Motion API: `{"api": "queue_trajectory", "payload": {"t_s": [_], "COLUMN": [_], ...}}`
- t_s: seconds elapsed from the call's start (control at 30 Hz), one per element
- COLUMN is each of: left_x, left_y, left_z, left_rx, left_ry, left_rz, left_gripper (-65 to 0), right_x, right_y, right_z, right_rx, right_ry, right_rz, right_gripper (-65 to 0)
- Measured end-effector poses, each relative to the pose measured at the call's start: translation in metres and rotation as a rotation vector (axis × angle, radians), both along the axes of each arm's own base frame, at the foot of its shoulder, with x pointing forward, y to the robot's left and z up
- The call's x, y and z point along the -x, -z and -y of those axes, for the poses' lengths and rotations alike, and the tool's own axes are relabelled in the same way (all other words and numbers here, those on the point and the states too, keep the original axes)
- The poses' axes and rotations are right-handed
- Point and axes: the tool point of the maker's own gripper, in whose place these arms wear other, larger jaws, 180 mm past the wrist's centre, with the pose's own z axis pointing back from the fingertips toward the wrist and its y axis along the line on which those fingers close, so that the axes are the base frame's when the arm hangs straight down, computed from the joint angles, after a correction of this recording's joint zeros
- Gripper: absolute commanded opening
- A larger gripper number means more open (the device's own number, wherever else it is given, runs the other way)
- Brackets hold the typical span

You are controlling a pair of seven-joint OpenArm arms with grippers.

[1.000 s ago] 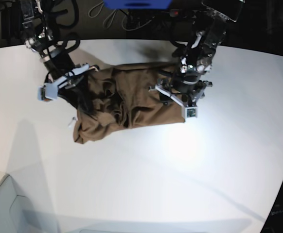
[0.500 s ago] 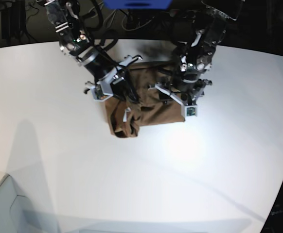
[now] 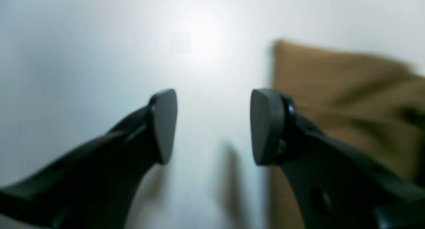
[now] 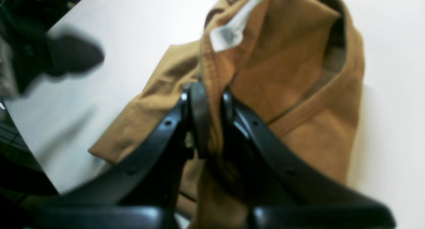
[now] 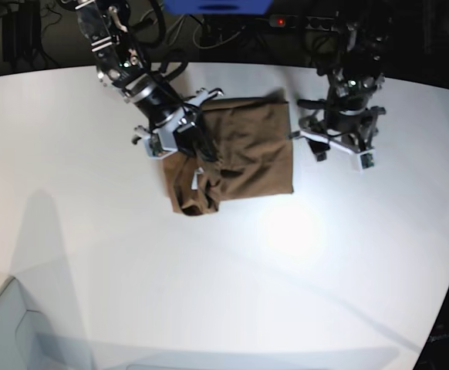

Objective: Layout the t-shirt on the table in an organized manner, then fold the t-shirt properly
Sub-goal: 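Press the folded bundle with both grippers, pushing the right gripper's end inward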

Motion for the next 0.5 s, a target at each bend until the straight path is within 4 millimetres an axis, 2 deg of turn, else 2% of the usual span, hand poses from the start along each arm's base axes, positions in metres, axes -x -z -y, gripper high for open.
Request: {"api": "queue_trajectory", "payload": {"t_s": [0.07,0.13,0.2,0.33,0.43,0.5], "left_x": [0.009,0.014,0.009,-0.002,-0.007,-0.014], "left_y": [0.018,0.029,0.031,0.029,0.031,0.031], "left_z": [-0.007,-0.006,-0.005,0.012,0.013,0.022], "left_rx": [-0.011,-0.016,-0.008,0.043,0.028,0.021], "left_ry": [-0.019,-0.015,-0.025,-0.026,-0.018,0.019], "left_rz": [-0.055,-0.082,-0.078,-0.069,-0.063,-0.061], "left_gripper": [-30.8,-30.8,-30.8,-30.8,-30.8,-30.8], "right_x": [-0.001,-0.002,-0.002,-0.002,0.004,0.009], "right_y": [-0.008,-0.017,-0.021,-0.021,-0.021,-0.021], "right_z": [0.0,-0.003,-0.006,-0.006,-0.019,-0.028], "right_rx": [-0.007,-0.019,-0.026,-0.027,-0.037,-0.047], "right_ry": [0.0,-0.002,-0.006,-0.005,-0.041,-0.065], "right_rz": [0.021,0.042,0.049,0.048,0.044,0.039], "right_gripper": [-65.0,-65.0,-65.0,-65.0,-65.0,-65.0]}}
